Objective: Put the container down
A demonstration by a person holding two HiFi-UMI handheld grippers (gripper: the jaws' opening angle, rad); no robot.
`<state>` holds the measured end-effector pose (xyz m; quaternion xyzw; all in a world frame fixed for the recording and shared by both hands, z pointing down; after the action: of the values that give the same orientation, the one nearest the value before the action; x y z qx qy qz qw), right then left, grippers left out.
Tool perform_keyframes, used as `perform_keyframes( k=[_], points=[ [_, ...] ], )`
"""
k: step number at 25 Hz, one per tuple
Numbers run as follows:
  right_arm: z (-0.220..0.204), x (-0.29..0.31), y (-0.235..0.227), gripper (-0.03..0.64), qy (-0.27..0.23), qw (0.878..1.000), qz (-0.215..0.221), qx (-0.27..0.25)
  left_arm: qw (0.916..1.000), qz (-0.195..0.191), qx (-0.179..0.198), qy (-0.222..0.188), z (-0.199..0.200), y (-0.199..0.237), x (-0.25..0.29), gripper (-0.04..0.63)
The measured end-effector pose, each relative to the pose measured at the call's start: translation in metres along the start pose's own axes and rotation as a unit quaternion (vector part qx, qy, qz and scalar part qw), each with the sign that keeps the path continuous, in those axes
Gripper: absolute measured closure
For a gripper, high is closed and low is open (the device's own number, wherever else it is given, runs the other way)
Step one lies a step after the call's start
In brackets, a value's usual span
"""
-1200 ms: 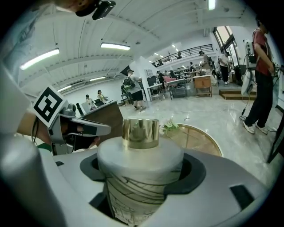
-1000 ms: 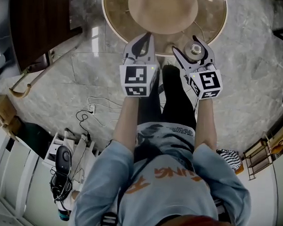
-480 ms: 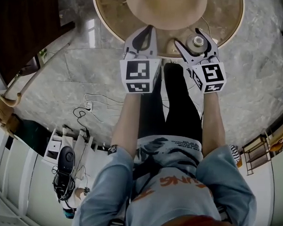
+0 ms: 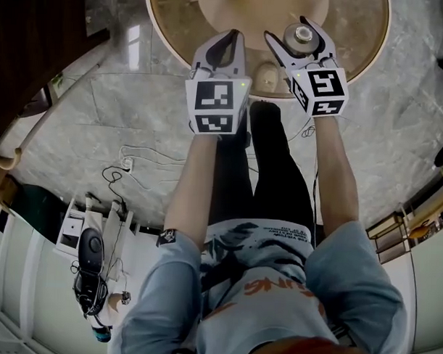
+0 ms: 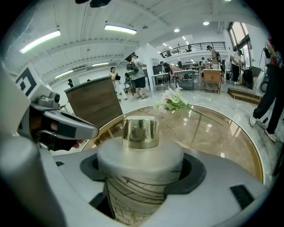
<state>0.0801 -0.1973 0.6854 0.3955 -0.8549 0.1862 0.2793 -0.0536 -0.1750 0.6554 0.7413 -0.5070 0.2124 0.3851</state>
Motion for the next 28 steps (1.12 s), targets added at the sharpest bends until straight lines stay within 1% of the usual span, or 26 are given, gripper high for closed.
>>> perform_keyframes(
  k=[3, 9, 13, 15, 19, 24, 28],
  points=[
    [0.01, 0.022, -0.01, 0.259, -0.009, 1.0, -0.013, -0.015, 1.0, 0.002, -0.006, -0.002, 0.007, 0.011, 0.011, 0.565],
    [0.027, 0.057, -0.034, 0.259, -0.025, 0.999, -0.016, -0.024, 0.9999, 0.008, -0.011, -0.011, 0.025, 0.024, 0.034, 0.565],
    [0.034, 0.077, -0.042, 0.259, -0.023, 0.998, 0.003, -0.057, 0.9998, -0.003, 0.017, -0.009, 0.037, 0.028, 0.045, 0.565],
    [0.036, 0.085, -0.044, 0.259, -0.022, 0.997, 0.01, -0.07, 0.9997, -0.004, 0.023, -0.01, 0.04, 0.031, 0.049, 0.565],
    [0.041, 0.101, -0.047, 0.259, -0.024, 0.996, 0.02, -0.079, 0.9998, 0.002, 0.018, -0.01, 0.042, 0.037, 0.053, 0.565],
    [0.051, 0.12, -0.047, 0.258, -0.035, 0.995, 0.041, -0.08, 0.9998, 0.004, 0.019, 0.001, 0.034, 0.04, 0.054, 0.565],
    [0.052, 0.12, -0.047, 0.256, -0.041, 0.995, 0.056, -0.077, 0.9999, 0.009, 0.011, 0.003, 0.032, 0.04, 0.051, 0.565]
  ],
)
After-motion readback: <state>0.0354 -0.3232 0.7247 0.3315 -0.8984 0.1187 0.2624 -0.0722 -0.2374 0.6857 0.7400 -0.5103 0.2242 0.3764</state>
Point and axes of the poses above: the fingertips, and each gripper's own axes: x forward along the fingers, y to its left, z out of its top, the point moved 5 cm from there along -x, backward along the fingers, and after that the axes turned 8 degrees about -x, right-handed, at the moved point
